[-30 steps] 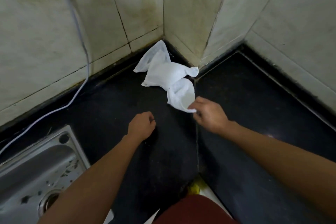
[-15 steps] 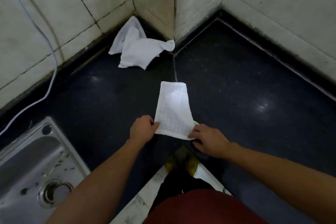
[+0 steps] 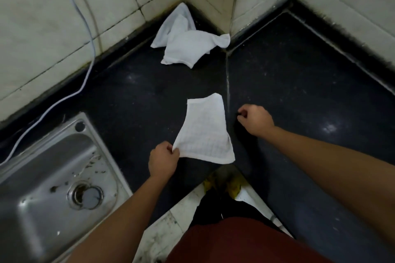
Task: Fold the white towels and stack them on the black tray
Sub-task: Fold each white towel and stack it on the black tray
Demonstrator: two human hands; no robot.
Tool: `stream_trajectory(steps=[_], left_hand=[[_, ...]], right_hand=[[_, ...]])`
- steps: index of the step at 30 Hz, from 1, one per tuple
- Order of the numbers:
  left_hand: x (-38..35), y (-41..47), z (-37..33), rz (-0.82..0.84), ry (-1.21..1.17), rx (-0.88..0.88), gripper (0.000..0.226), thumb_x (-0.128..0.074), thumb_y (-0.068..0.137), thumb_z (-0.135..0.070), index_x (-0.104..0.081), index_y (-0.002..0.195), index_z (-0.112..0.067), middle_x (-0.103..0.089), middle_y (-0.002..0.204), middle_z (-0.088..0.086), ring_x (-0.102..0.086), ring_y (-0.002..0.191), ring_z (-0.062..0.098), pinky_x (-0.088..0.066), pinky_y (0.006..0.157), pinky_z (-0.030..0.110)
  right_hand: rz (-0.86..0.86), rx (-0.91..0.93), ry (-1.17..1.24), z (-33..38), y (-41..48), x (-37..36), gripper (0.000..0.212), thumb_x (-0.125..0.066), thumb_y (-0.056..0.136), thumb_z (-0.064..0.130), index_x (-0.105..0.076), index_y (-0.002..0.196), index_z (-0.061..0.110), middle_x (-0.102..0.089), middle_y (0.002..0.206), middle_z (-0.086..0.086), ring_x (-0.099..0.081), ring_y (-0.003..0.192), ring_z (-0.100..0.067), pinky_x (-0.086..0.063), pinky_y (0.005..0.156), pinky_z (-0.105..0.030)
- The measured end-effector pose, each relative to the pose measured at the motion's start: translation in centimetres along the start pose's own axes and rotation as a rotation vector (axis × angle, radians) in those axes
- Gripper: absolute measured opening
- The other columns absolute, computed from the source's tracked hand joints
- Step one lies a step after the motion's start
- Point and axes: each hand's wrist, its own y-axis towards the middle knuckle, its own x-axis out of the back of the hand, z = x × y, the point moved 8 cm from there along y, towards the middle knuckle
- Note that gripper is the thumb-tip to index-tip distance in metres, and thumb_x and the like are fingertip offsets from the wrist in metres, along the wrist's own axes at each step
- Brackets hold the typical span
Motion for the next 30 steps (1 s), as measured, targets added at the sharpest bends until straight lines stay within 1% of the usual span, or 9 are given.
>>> stream_trajectory(steps=[3,7,11,15,19,21,25,28,30], left_hand=[[0.8,-1.1,1.3,-0.028,0.209,-0.031,0.012,-0.062,0.086,-0.027,-0.058,0.092,-0.018,-0.062,0.091,0.000,-0.060,0.086,0.020,-0.052,0.070,0.036],[0.4,-1.6,-1.7,-0.126,0.469,-0.413,0.040,-0.063,0.085,-0.021,-0.056,0.124,-0.013,-0.046,0.136,0.011,-0.044,0.121,0.032,-0.044,0.091,0.045],[-2.8,-1.4,-3.7,0.091,0.683,-0.562,0.051,-0.052,0.094,-0.030,-0.037,0.142,-0.019,-0.015,0.159,0.007,-0.014,0.145,0.028,-0.025,0.112,0.045],[-4.1,-1.2,-3.1,0.163,0.764,-0.487,0.057,-0.050,0.096,-0.034,-0.027,0.146,-0.019,-0.008,0.160,0.005,-0.009,0.147,0.027,-0.022,0.114,0.045],[-4.4,-1.4,-3.6,0.155,0.804,-0.470,0.062,-0.053,0.094,-0.038,-0.026,0.146,-0.016,-0.009,0.158,0.008,-0.013,0.145,0.029,-0.024,0.113,0.045],[-4.4,-1.5,-3.9,0.146,0.816,-0.472,0.061,-0.054,0.093,-0.038,-0.029,0.144,-0.017,-0.013,0.157,0.008,-0.019,0.142,0.030,-0.026,0.111,0.045],[-4.0,-1.7,-4.3,0.125,0.835,-0.464,0.056,-0.055,0.092,-0.040,-0.035,0.139,-0.018,-0.029,0.146,0.010,-0.036,0.127,0.029,-0.032,0.105,0.043],[-4.3,-2.1,-4.7,0.125,0.875,-0.463,0.048,-0.053,0.092,-0.041,-0.043,0.133,-0.019,-0.041,0.133,0.011,-0.040,0.119,0.028,-0.033,0.102,0.041],[-4.9,-2.5,-5.2,0.151,0.905,-0.484,0.041,-0.051,0.092,-0.044,-0.050,0.125,-0.020,-0.045,0.127,0.010,-0.041,0.117,0.028,-0.032,0.101,0.042]], right_hand=[[0.015,0.027,-0.026,2.2,0.5,-0.9,0.025,-0.060,0.090,0.031,-0.065,0.112,0.021,-0.068,0.105,-0.002,-0.063,0.092,-0.022,-0.053,0.076,-0.035],[0.078,0.048,-0.114,5.0,0.5,-2.3,0.024,-0.065,0.086,0.038,-0.062,0.105,0.023,-0.066,0.095,0.002,-0.063,0.086,-0.019,-0.054,0.074,-0.036],[0.151,0.023,-0.136,5.6,0.0,-4.3,0.028,-0.068,0.082,0.023,-0.057,0.107,0.020,-0.063,0.097,-0.001,-0.062,0.084,-0.020,-0.054,0.072,-0.036],[0.108,-0.128,0.249,4.0,-0.4,-3.7,0.024,-0.073,0.080,0.014,-0.061,0.100,0.018,-0.061,0.094,0.003,-0.060,0.085,-0.016,-0.048,0.070,-0.029],[0.099,-0.207,0.648,2.9,-1.8,-3.4,0.025,-0.073,0.079,0.005,-0.058,0.088,0.022,-0.063,0.089,-0.009,-0.063,0.081,-0.022,-0.055,0.069,-0.034],[0.184,-0.243,0.697,2.6,-2.7,-4.2,0.031,-0.076,0.076,0.001,-0.059,0.094,0.020,-0.063,0.095,-0.013,-0.065,0.086,-0.025,-0.057,0.072,-0.036],[0.250,-0.438,0.779,-0.2,-3.7,-4.4,0.041,-0.077,0.076,-0.002,-0.059,0.109,0.013,-0.063,0.100,-0.009,-0.065,0.089,-0.023,-0.053,0.058,-0.028],[0.088,-0.447,0.749,-3.1,-3.4,-3.0,0.031,-0.077,0.079,0.002,-0.063,0.104,0.013,-0.065,0.099,-0.010,-0.064,0.086,-0.022,-0.053,0.061,-0.030],[-0.036,-0.371,0.546,-4.1,-3.2,-1.5,0.023,-0.076,0.080,0.010,-0.065,0.100,0.016,-0.065,0.092,-0.005,-0.065,0.090,-0.024,-0.056,0.073,-0.036]])
